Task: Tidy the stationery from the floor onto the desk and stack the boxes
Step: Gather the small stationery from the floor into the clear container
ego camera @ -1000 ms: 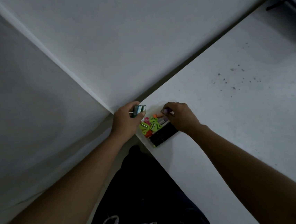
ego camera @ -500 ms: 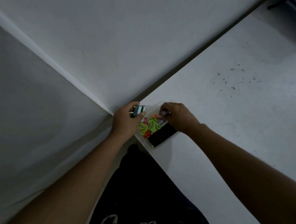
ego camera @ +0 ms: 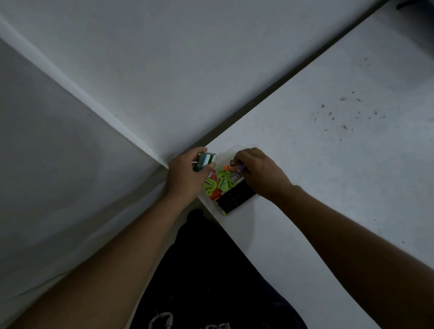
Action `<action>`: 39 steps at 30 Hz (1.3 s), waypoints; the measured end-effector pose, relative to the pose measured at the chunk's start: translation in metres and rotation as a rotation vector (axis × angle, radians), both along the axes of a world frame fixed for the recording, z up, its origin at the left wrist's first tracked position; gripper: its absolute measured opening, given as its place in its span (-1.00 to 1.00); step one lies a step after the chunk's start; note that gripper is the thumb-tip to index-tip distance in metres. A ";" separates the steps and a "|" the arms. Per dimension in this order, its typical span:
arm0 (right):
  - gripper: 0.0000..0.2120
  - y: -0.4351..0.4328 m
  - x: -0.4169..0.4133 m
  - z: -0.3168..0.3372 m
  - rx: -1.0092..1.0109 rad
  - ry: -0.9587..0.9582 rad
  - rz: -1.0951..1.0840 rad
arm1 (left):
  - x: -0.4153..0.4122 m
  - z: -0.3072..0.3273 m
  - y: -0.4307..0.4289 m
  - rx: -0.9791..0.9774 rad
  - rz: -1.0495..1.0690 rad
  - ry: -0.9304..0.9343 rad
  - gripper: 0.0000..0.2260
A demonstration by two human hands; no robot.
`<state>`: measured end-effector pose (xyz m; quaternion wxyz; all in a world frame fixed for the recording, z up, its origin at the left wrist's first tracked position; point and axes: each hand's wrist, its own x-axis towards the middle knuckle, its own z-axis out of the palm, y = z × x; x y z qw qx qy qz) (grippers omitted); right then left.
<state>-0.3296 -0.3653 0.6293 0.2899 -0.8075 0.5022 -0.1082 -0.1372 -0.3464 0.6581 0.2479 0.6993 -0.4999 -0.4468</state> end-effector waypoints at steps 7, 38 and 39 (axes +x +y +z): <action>-0.81 -0.006 -0.012 -0.002 0.114 0.053 0.032 | -0.001 -0.001 0.000 -0.020 -0.026 -0.024 -0.64; -0.70 -0.008 -0.011 -0.008 0.086 0.046 0.143 | -0.002 -0.003 0.000 -0.028 -0.027 -0.060 -0.65; -0.72 -0.007 -0.010 -0.007 0.108 0.005 0.106 | -0.002 -0.003 0.000 -0.029 -0.025 -0.058 -0.65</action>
